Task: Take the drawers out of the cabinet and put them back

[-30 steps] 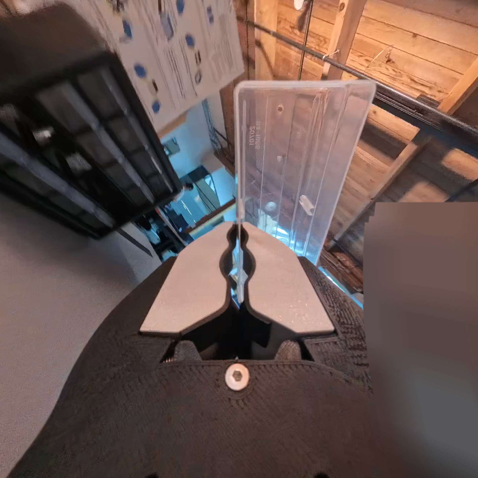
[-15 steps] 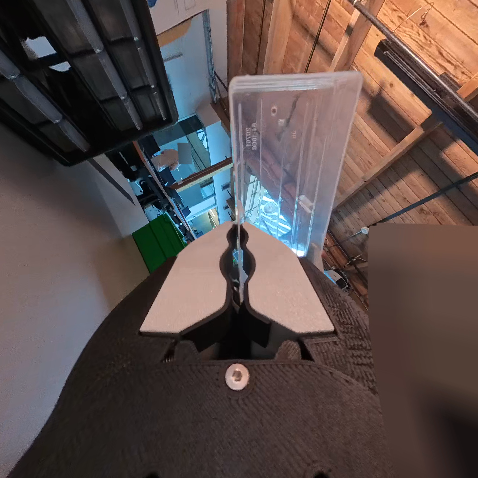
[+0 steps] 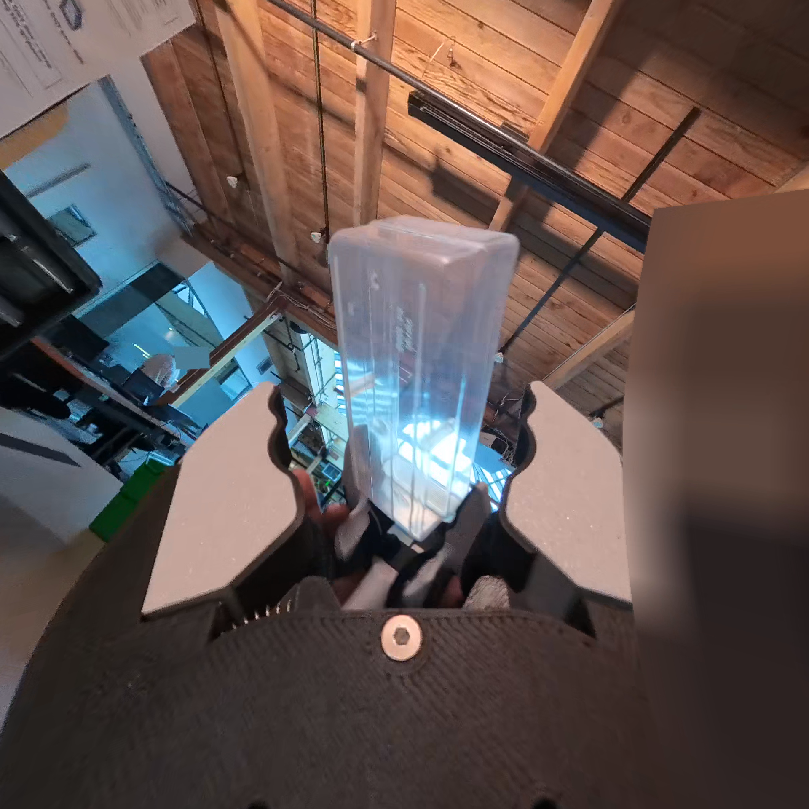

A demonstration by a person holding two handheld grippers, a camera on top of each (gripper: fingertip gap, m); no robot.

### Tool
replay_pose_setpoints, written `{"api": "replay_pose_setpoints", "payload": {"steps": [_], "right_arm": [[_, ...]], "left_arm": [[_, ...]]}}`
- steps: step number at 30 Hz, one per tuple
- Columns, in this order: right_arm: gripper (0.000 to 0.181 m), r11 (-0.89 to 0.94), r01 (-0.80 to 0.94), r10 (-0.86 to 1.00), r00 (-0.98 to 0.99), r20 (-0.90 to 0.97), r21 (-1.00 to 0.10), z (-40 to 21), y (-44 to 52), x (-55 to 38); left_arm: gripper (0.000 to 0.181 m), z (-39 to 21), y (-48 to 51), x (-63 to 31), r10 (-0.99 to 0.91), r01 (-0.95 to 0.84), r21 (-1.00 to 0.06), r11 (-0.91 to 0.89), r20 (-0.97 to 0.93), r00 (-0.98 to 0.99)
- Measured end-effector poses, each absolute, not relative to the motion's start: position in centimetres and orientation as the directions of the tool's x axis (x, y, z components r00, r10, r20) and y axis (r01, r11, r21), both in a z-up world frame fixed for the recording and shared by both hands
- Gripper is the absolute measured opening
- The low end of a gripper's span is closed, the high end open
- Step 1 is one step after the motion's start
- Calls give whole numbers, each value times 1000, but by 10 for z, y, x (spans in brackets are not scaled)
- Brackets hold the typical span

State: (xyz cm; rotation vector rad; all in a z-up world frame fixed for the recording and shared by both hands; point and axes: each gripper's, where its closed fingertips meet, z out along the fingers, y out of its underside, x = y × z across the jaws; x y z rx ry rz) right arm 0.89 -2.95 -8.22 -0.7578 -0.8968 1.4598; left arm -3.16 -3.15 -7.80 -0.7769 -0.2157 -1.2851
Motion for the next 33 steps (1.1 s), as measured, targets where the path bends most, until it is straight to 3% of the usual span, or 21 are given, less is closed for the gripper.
{"api": "replay_pose_setpoints", "payload": {"steps": [4,5,6,8,12,14,16,18,20,22,26,28,33], "right_arm": [[70,-322,-384,932,-290,-218,-866,-98,-46,-3],[70,-364,-354,916,-305,-262,-861,-102,-48,-6],[70,-391,-340,905,-311,-290,-855,-105,-48,-7],[70,-398,-323,900,-319,-298,-858,-109,-51,-10],[68,-271,-306,943,-275,-188,-913,-111,-60,-14],[82,-92,-359,982,-190,-24,-929,-107,-57,-10],[94,201,-359,970,-57,236,-912,-107,-52,-4],[94,552,-276,827,67,557,-787,-112,-49,-1],[85,807,-184,587,149,796,-561,-112,-46,2],[77,913,-137,403,157,902,-384,-111,-49,1],[52,988,-76,147,154,977,-137,-113,-52,-4],[48,995,-65,89,159,983,-80,-114,-55,-4],[46,990,-44,137,161,977,-131,-113,-53,-1]], "left_arm": [[106,-81,-34,-39,-801,924,-368,104,520,297],[102,-79,-38,-41,-811,922,-366,125,498,307],[83,-78,-42,-41,-820,914,-375,154,468,330],[81,-79,-43,-44,-809,909,-381,168,473,348],[80,-78,-46,-54,-837,948,-302,95,492,241],[80,-79,-44,-61,-835,971,-234,42,526,163],[80,-82,-41,-68,-823,982,-189,8,557,114],[80,-82,-40,-69,-820,987,-158,-34,569,62],[82,-83,-37,-65,-812,985,-154,-81,583,24],[82,-84,-35,-61,-806,984,-146,-107,592,0],[82,-86,-32,-55,-795,980,-141,-143,606,-29],[81,-86,-32,-55,-799,978,-134,-160,599,-48],[82,-84,-29,-46,-786,949,-204,-242,614,-68]]}}
